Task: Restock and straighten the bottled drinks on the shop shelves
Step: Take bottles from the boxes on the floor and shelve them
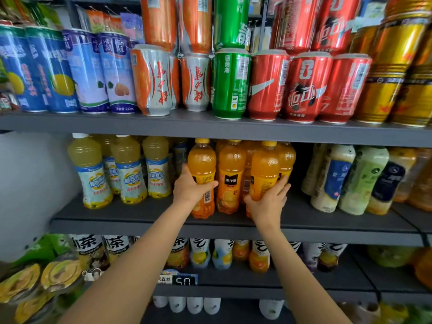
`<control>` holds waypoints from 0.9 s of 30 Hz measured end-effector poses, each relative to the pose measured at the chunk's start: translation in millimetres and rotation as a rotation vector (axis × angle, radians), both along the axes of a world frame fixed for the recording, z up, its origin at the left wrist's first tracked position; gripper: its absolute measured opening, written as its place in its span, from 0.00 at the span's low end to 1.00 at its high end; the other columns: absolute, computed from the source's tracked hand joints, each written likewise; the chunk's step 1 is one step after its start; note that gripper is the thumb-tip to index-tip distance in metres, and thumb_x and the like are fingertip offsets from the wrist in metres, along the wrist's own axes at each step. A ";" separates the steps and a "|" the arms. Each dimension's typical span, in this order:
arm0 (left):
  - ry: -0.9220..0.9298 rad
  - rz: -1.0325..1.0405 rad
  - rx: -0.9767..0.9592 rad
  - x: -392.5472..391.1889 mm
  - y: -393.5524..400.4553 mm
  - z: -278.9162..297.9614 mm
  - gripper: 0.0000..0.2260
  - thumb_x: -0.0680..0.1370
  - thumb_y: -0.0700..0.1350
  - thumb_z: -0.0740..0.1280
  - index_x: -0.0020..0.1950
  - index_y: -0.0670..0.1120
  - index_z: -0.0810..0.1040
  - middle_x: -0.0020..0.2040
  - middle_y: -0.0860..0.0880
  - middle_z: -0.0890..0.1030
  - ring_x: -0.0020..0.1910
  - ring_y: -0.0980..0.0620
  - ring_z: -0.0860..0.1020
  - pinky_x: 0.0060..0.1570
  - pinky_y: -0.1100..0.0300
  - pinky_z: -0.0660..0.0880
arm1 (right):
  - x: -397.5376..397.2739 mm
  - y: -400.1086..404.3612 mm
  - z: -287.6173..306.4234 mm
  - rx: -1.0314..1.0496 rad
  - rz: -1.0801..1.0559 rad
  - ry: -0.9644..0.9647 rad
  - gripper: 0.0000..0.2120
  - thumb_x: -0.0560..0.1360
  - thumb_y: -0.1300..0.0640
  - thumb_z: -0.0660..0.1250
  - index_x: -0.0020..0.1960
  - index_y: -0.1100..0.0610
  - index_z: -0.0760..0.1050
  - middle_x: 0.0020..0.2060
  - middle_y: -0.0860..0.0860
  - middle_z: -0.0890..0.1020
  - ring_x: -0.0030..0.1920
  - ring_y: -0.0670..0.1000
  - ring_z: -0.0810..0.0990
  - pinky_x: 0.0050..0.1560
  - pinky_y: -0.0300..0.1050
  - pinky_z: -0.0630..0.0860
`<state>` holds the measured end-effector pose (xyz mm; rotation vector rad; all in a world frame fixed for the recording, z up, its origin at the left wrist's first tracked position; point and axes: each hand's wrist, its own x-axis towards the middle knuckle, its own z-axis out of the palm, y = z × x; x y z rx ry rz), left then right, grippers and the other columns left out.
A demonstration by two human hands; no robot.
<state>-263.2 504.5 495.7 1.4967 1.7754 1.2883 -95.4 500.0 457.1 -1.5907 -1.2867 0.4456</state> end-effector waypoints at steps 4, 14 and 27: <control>0.014 0.003 0.004 0.5 -0.2 0.8 0.35 0.67 0.49 0.76 0.69 0.45 0.62 0.64 0.43 0.73 0.64 0.43 0.71 0.62 0.49 0.70 | 8.9 5.3 -1.5 0.020 -0.002 -0.007 0.51 0.70 0.57 0.71 0.75 0.62 0.35 0.74 0.65 0.43 0.74 0.65 0.43 0.73 0.57 0.46; 0.011 0.000 -0.003 0.1 -1.8 1.4 0.35 0.67 0.49 0.76 0.69 0.45 0.63 0.64 0.44 0.73 0.64 0.44 0.71 0.62 0.48 0.70 | 46.8 28.3 9.2 -0.086 -0.068 -0.035 0.48 0.74 0.54 0.69 0.75 0.61 0.34 0.74 0.65 0.42 0.73 0.68 0.45 0.72 0.60 0.48; -0.104 -0.054 0.093 2.8 -30.5 -1.1 0.32 0.64 0.50 0.78 0.64 0.49 0.69 0.59 0.48 0.78 0.58 0.49 0.76 0.59 0.50 0.74 | 31.0 10.8 1.9 0.112 -0.196 -0.158 0.41 0.73 0.53 0.68 0.76 0.60 0.47 0.73 0.64 0.52 0.71 0.66 0.55 0.68 0.62 0.59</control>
